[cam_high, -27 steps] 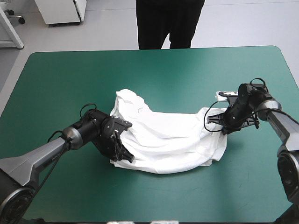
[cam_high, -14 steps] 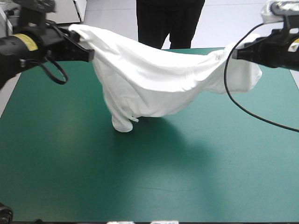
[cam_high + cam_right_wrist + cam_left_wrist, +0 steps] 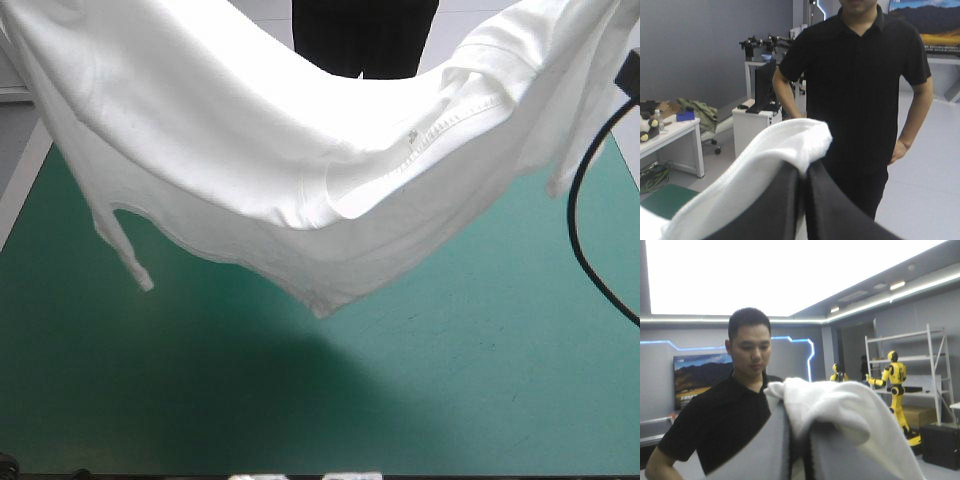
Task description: Fold the cloth
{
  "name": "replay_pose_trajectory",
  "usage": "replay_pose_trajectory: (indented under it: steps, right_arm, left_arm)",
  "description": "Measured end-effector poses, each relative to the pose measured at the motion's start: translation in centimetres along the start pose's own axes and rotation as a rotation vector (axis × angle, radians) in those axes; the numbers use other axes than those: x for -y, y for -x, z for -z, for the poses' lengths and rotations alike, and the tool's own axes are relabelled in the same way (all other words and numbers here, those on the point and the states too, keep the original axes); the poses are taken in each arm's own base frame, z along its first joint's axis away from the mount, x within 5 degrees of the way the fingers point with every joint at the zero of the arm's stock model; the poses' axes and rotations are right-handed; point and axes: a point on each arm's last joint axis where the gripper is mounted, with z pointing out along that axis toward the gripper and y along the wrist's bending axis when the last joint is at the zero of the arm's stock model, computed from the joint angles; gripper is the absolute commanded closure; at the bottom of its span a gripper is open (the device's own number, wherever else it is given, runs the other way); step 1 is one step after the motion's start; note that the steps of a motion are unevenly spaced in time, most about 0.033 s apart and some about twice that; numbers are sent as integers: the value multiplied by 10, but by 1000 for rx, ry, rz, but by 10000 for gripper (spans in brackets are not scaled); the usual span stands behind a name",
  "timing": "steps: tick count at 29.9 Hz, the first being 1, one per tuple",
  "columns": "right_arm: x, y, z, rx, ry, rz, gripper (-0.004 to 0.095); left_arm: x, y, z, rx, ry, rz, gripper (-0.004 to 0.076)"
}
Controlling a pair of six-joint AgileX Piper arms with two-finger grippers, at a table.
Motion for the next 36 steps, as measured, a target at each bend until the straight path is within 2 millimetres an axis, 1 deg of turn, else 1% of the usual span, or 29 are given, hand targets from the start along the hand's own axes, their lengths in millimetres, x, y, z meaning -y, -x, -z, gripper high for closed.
replay_pose_trajectory:
  steps: [2, 5, 7, 10, 13, 17, 18, 21, 22, 24, 26, 27, 28, 29, 30, 33, 36]
  right_arm:
    - [-1, 4, 5, 36, 2, 7, 924]
    - [-2, 7, 7, 56, 4, 11, 925]
    - [-2, 7, 7, 56, 4, 12, 924]
    - [0, 3, 6, 13, -21, 14, 925]
    - [4, -3, 0, -25, -47, -9, 925]
    - [9, -17, -14, -109, -58, -55, 925]
    - [10, -22, -18, -136, -60, -66, 925]
    - [14, -46, -32, -257, -63, -104, 925]
    - [16, -58, -38, -312, -62, -119, 925]
    - [20, -89, -52, -442, -64, -151, 925]
    - [24, -121, -64, -564, -68, -172, 926]
    - [27, -139, -71, -627, -73, -186, 925]
    - [30, -157, -78, -681, -78, -197, 925]
    - [32, -170, -83, -710, -80, -199, 925]
    - [35, -190, -90, -759, -88, -214, 925]
    - [42, -228, -107, -819, -106, -229, 925]
    - [49, -257, -124, -856, -129, -234, 925]
  left_arm:
    - [2, 4, 2, 35, -17, 12, 733]
    - [4, 6, 2, 48, -41, 27, 733]
    - [4, 5, 2, 38, -49, 29, 733]
    - [5, -2, 0, -28, -56, 24, 733]
    - [5, -24, -7, -193, -55, 12, 733]
    - [7, -64, -21, -469, -82, 28, 733]
    - [7, -73, -26, -511, -82, 32, 733]
    - [6, -108, -43, -646, -75, 37, 733]
    - [6, -122, -48, -696, -73, 36, 733]
    - [6, -148, -55, -795, -66, 31, 733]
    - [6, -183, -60, -921, -58, 22, 733]
    - [6, -198, -62, -973, -56, 18, 733]
    - [7, -218, -62, -1037, -56, 14, 733]
    - [7, -238, -63, -1092, -53, 11, 733]
    - [8, -256, -64, -1134, -49, 7, 733]
    - [7, -303, -64, -1198, -7, -1, 733]
    - [3, -342, -64, -1237, 55, -58, 733]
